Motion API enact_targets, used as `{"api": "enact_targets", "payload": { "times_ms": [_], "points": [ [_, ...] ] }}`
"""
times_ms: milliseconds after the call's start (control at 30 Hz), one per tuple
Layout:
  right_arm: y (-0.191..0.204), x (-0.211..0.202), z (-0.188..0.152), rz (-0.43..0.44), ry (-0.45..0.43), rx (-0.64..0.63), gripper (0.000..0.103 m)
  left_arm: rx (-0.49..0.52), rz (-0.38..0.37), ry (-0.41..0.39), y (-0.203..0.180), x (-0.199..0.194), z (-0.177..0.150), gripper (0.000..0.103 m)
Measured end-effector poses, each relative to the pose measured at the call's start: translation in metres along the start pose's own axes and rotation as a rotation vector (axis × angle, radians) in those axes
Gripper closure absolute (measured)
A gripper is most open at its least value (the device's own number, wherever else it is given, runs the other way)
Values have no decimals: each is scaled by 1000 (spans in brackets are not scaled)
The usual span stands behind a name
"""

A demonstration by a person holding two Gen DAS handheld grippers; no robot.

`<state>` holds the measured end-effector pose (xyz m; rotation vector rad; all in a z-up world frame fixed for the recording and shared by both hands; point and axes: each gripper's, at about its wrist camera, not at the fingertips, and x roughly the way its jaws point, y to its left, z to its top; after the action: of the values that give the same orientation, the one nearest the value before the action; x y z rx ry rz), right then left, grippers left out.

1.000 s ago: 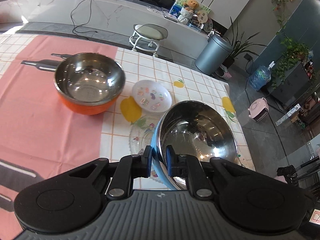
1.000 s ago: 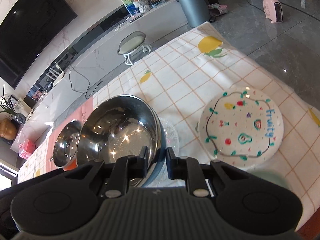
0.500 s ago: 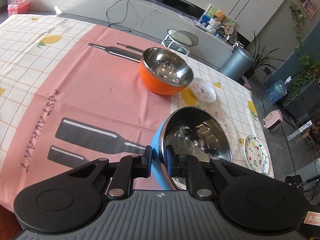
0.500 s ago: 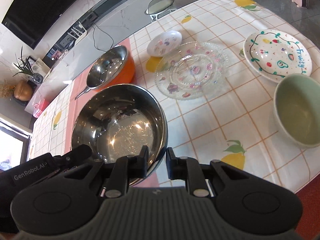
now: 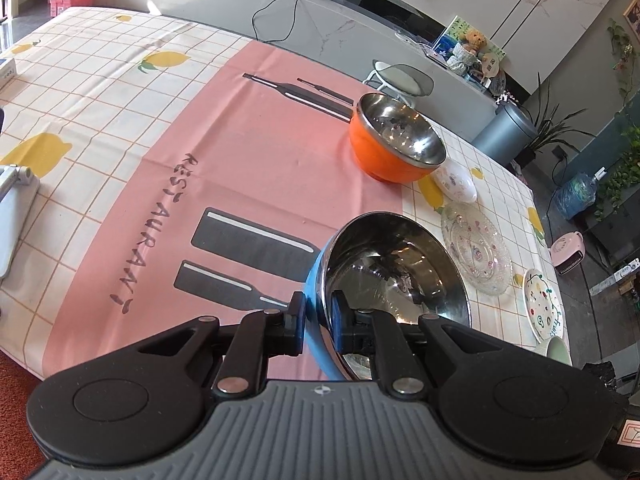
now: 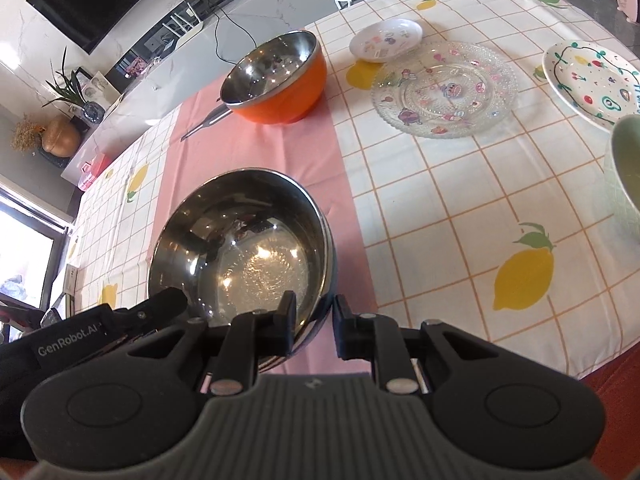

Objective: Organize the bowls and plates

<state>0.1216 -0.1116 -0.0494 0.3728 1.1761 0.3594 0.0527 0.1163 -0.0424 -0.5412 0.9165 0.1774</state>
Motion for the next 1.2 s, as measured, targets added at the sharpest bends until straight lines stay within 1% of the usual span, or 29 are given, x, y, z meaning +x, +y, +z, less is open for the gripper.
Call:
{"api": "enact_targets", "payload": {
  "times_ms": [167,300,700,833,867,900,933,1000,1133,1200],
  "points": [
    [1,9,-3,-9,25,-1,85,-29,9,28,12,7,-3,89],
    [-1,14,-4,-14,36,3,85,-27,18,28,13,9,-4,89],
    [8,14,6,-27,-11,-26,84,-28,37,26,11,18,-2,90],
    [12,12,4,-26,-24,-51,82,-25,29,20,11,17,-2,89],
    [13,11,4,-28,-29,-60,79,-21,29,14,10,16,-1,88],
    [14,10,4,-35,-37,-73,78,-16,32,9,9,15,-1,80],
    [15,9,3,-43,-45,-82,74,-11,36,0,8,13,0,71],
    [15,5,4,-45,-63,-96,72,3,35,-23,7,9,1,64],
    [19,-9,7,-47,-112,-136,63,30,15,-57,3,0,9,54],
    [21,-15,10,-45,-134,-154,62,48,-8,-71,-1,-4,15,53]
  ]
}}
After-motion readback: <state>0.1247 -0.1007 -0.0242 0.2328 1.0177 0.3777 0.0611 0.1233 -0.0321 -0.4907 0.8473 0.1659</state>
